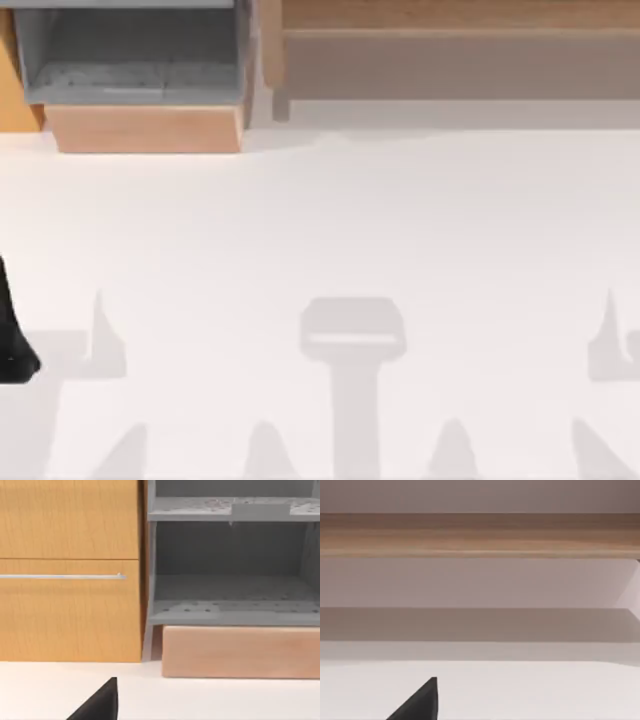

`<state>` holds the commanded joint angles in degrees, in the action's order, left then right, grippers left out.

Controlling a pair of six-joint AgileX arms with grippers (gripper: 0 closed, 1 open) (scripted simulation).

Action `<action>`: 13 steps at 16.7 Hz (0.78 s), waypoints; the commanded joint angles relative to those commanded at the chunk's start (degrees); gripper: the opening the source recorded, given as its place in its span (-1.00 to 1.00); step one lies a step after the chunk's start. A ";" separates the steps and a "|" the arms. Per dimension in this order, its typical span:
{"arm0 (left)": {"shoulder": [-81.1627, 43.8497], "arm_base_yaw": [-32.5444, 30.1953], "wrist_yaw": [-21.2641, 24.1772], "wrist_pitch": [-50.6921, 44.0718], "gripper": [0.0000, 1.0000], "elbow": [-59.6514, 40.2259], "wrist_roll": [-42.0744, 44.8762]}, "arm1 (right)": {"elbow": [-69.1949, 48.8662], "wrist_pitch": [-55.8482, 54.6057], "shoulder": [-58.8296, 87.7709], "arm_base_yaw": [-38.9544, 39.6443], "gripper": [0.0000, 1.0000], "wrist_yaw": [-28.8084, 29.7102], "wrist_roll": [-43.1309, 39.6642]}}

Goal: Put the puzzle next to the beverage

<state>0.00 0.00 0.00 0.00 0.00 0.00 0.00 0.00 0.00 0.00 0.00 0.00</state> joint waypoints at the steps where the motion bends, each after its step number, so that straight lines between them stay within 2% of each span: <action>1: 0.00 0.00 0.00 0.00 1.00 0.00 0.00 | 0.00 0.00 0.00 0.00 1.00 0.00 0.00; 4: 0.00 0.00 0.00 0.00 1.00 0.00 0.00 | -1.71 -0.20 1.68 0.73 1.00 0.74 0.10; 7: 0.00 0.00 0.00 0.00 1.00 0.00 0.00 | -8.74 -0.77 8.63 3.33 1.00 3.65 0.35; 13: 0.00 0.00 0.00 0.00 1.00 0.00 0.00 | -36.10 -1.86 37.67 11.98 1.00 13.72 0.62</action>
<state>0.00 0.00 0.00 0.00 0.00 0.00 -36.10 -1.86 37.67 11.98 13.72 0.62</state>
